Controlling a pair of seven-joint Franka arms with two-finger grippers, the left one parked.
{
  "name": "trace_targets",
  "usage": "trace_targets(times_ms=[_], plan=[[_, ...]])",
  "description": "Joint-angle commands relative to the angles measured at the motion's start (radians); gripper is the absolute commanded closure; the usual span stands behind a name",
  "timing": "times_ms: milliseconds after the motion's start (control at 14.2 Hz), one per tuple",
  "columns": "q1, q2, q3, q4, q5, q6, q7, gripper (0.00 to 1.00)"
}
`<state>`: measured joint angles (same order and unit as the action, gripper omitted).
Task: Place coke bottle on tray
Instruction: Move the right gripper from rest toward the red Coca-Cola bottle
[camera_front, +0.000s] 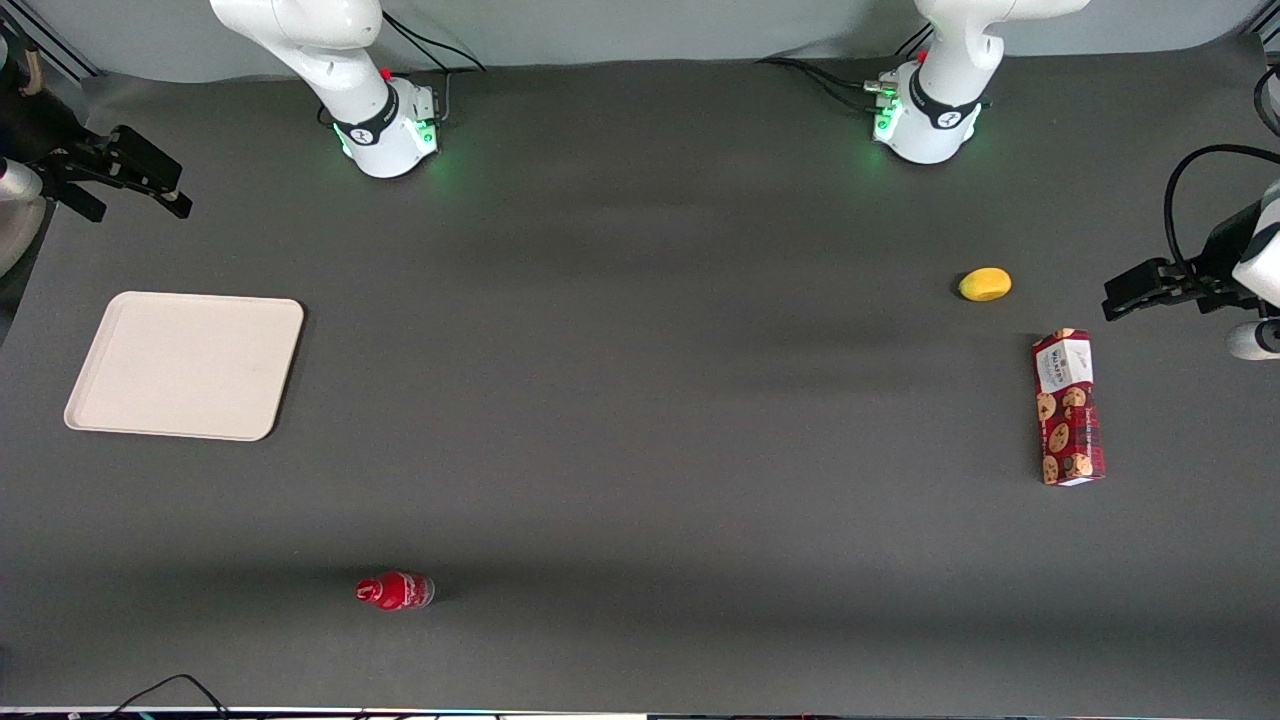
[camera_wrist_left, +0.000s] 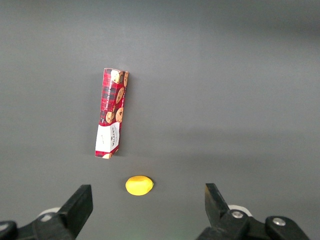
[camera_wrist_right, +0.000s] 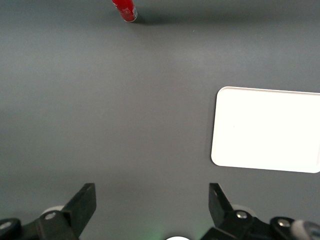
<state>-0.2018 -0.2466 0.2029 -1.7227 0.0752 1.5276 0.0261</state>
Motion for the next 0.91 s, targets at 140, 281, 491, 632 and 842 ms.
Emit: trace_targets(times_ms=[140,281,491,632,842], plan=[[0.063,0.004,-0.037,0.018,0.000,-0.024,0.006,0.00],[0.149,0.006,-0.121,0.018,-0.008,-0.024,0.006,0.00],[0.231,0.018,-0.154,0.023,-0.064,-0.023,0.008,0.00],[0.272,0.090,-0.171,0.108,-0.086,-0.023,0.009,0.00],[0.277,0.298,-0.172,0.306,-0.084,-0.018,0.002,0.00]])
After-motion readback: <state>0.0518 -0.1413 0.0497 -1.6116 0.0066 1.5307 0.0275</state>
